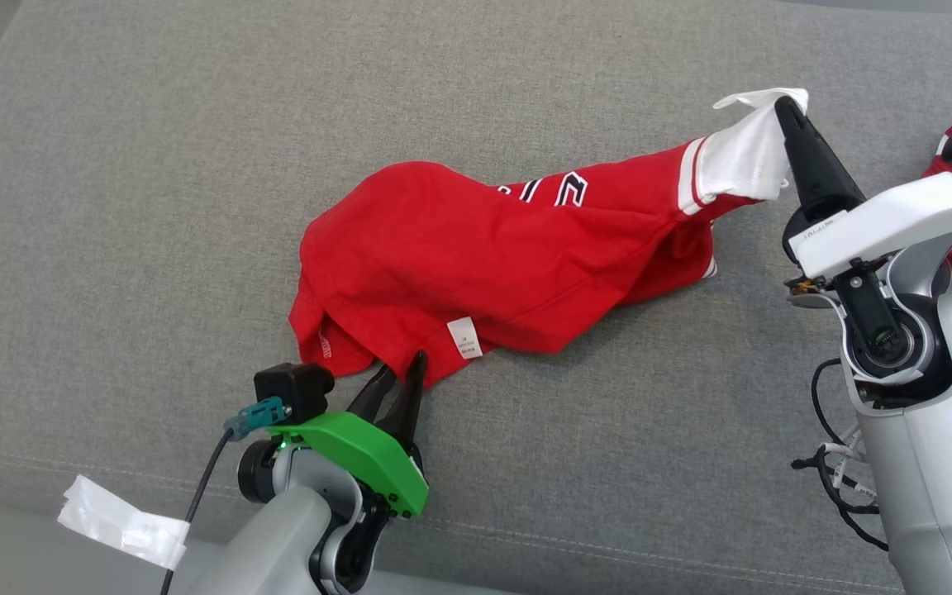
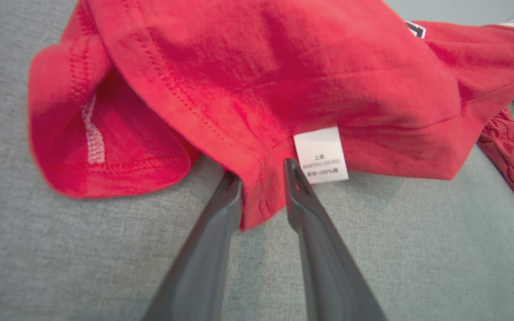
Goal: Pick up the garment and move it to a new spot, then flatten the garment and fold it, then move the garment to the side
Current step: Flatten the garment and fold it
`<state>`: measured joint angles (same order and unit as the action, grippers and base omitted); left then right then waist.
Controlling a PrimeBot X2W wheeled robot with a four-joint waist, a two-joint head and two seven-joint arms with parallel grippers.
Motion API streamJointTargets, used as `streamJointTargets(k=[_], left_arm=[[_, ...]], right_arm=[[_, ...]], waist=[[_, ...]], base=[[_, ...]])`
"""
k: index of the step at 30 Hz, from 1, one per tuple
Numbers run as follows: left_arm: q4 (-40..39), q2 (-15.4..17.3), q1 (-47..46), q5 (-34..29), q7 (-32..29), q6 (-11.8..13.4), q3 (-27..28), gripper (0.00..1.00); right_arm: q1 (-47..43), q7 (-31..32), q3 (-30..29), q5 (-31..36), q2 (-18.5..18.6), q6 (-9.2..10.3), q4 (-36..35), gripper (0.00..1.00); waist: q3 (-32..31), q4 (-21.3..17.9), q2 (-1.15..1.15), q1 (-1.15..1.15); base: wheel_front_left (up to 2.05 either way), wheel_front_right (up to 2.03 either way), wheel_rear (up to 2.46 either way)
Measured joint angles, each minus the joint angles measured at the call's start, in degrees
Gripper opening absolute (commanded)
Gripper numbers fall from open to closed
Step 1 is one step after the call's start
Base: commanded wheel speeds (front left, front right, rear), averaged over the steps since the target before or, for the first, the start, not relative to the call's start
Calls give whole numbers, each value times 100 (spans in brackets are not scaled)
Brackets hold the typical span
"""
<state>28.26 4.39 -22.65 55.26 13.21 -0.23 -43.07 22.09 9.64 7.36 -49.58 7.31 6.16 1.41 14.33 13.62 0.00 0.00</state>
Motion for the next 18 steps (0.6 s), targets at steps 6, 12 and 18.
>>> streamJointTargets(k=[6, 12, 18], left_arm=[[-109, 26, 63, -7, -3, 34, -8, 27], [-205, 78, 69, -18, -3, 109, -7, 0], [-587, 301, 129, -14, 4, 125, 189, 0]], right_arm=[[-3, 0, -2, 0, 0, 0, 0, 0], [-40, -2, -1, 0, 0, -1, 19, 0], [-140, -65, -46, -2, -4, -35, 76, 0]], waist=[[-10, -12, 0, 0], [-57, -9, 0, 0], [-157, -7, 0, 0]], base=[[0, 0, 0], [0, 0, 0], [0, 0, 0]])
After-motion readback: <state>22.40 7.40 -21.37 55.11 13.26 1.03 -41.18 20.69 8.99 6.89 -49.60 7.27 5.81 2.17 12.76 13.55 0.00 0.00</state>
